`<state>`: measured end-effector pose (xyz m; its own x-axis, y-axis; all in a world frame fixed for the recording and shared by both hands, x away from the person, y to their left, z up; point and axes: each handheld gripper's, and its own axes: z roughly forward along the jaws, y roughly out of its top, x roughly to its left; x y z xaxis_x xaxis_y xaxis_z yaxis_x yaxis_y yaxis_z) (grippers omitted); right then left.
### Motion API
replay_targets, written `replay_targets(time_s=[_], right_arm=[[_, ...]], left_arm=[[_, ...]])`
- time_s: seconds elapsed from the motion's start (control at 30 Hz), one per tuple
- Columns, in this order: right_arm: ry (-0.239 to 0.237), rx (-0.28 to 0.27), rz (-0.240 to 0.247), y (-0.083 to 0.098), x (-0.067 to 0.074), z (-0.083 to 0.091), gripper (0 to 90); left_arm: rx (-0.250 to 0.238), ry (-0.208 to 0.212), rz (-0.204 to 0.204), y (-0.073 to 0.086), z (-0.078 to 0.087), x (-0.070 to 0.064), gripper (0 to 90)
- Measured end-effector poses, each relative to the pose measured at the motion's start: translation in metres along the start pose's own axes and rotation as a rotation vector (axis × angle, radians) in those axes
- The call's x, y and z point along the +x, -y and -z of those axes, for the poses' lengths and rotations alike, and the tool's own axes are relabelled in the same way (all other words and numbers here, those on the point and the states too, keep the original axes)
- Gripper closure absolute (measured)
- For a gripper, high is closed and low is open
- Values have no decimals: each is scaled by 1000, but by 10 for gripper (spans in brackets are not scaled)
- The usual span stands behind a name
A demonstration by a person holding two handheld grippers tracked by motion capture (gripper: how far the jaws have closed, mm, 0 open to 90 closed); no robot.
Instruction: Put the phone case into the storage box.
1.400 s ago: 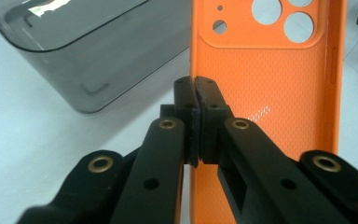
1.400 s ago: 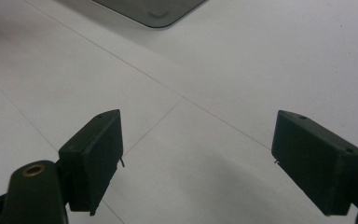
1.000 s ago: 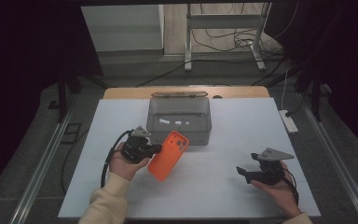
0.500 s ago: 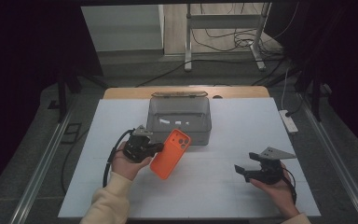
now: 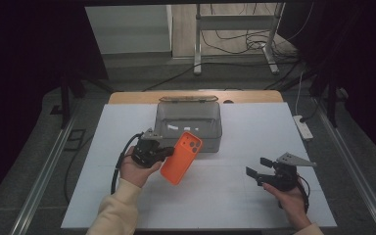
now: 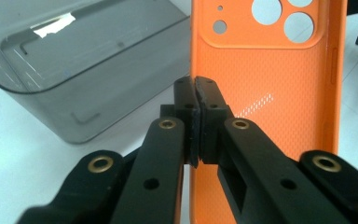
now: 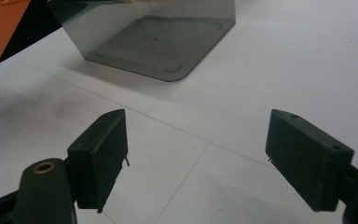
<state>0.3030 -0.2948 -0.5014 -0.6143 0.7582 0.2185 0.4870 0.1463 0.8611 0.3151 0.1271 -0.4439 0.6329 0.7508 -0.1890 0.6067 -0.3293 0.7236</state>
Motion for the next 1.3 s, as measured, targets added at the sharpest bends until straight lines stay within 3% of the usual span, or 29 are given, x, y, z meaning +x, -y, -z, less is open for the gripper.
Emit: replay_targets(time_s=[0.6,1.3], right_arm=[[17,28,26,1,-2,-4,209],[16,24,29,1,-3,-4,209]], left_arm=[[-65,1,13,-14,5,0,889],[-118,-4,-13,-33,-4,-4,889]])
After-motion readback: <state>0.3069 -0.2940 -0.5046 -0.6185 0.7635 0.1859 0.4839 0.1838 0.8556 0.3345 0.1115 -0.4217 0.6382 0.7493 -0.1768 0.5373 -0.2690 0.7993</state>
